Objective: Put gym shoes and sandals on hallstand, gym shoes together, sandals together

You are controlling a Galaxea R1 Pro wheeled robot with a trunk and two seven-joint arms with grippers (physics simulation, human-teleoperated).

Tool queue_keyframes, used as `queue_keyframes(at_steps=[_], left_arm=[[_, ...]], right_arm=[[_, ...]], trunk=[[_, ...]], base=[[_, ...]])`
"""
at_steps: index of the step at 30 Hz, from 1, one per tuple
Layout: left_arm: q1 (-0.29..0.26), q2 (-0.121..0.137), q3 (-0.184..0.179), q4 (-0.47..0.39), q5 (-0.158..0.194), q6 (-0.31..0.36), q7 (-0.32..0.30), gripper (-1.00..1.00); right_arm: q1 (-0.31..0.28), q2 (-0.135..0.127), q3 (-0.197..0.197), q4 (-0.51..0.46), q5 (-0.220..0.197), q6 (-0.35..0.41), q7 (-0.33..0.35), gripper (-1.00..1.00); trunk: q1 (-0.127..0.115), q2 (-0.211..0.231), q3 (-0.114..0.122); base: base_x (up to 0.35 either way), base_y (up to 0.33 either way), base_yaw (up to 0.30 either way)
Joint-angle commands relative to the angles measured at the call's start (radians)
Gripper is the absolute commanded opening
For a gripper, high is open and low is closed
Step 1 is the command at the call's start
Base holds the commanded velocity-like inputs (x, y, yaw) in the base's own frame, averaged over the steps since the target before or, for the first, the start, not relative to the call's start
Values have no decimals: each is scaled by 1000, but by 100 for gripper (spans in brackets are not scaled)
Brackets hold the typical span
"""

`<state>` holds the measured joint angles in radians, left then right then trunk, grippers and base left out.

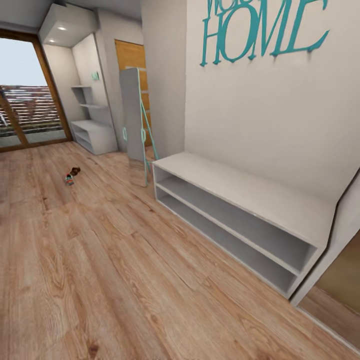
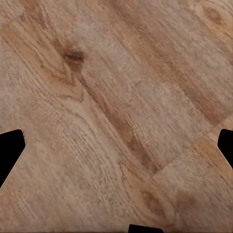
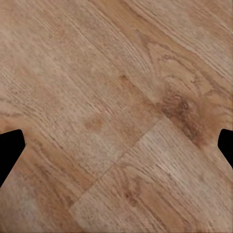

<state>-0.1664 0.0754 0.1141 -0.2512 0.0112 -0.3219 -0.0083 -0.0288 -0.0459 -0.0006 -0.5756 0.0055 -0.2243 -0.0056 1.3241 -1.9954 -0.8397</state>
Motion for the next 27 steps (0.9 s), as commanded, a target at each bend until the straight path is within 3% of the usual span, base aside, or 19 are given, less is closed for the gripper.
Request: queue_keyframes(at_steps=[1,27], left_arm=[[-1,0,2,1,1,-3,-1,100],[-1,3,2,0,1,-3,4,100]], right_arm=[[0,0,0,0,1,-3,-1,100],[0,0,2,0,2,-3,-1,100]], trunk=[[4,-8,-5],[103,-190,-119]], base=[[0,0,201],[0,0,186]])
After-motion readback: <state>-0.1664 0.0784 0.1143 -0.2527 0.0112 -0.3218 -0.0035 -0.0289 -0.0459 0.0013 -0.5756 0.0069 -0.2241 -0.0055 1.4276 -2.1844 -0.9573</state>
